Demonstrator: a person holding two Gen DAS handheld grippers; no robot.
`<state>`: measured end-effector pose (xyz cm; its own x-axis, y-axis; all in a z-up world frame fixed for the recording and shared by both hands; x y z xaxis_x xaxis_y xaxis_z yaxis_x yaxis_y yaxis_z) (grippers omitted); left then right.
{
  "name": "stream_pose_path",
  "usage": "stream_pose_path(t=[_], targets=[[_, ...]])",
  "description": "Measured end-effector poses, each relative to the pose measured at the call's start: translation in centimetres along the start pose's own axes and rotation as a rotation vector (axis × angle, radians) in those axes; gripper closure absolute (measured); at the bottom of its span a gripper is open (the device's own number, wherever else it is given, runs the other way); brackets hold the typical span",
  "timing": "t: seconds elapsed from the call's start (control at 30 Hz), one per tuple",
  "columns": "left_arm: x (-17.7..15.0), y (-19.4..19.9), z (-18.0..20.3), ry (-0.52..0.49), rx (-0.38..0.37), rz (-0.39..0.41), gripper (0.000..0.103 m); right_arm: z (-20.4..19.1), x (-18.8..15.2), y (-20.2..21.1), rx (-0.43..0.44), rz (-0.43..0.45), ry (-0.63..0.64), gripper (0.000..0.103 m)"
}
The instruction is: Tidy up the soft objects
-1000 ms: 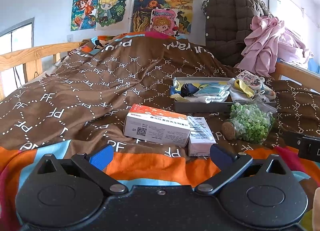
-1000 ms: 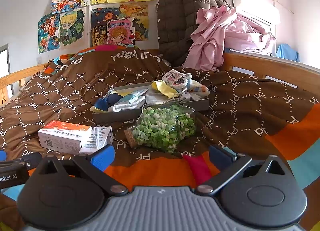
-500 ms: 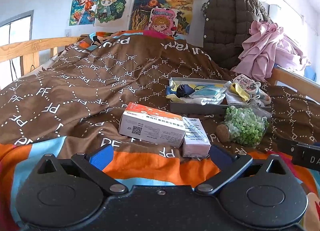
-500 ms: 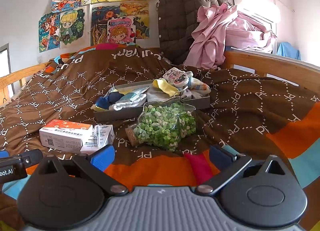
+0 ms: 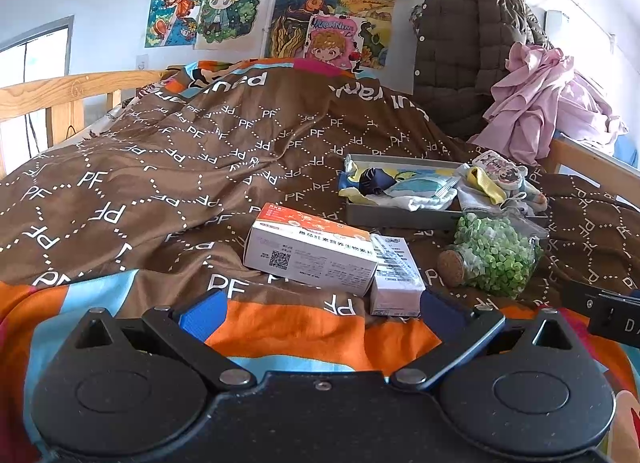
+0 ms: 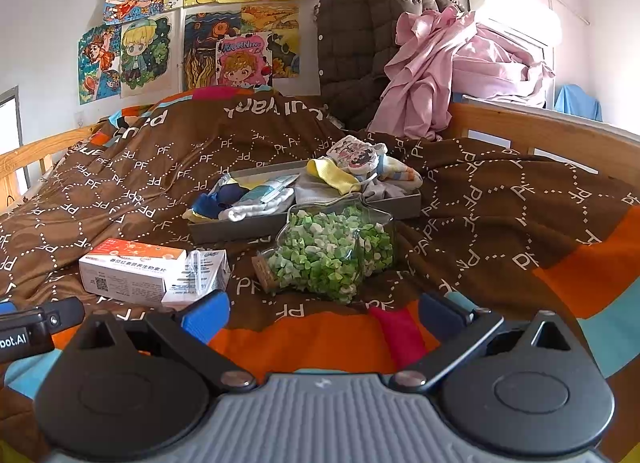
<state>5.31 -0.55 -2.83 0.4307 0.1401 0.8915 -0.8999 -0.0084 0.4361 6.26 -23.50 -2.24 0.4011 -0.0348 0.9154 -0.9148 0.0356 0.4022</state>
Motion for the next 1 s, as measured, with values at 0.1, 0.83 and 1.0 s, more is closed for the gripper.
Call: stream_pose_path(t=[0.1,0.83,1.0], targets=[[-0.04,0.02,0.10,-0.008,0.003,0.002,0.001,0.00,-0.01,-0.04,-0.002,0.001,0.002,0.000],[-0.11,0.07,0.13,-0.018,0.007,0.008,0.001,-0.24,0.01,0.11,0.010,-0.006,0.008,0.000],[-0.29,-0.06,0.32,-0.025,0.001,0.004,0.001,-0.23,-0.07,0.00,0.007,-0.009,0.007,0.000]])
Point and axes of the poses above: each gripper's, at about its wrist camera, not at the fingertips, and y roughly against the way its jaws point, z to its right, x to its top, the point moved 2 cm from there along -y, roughly the way its jaws point
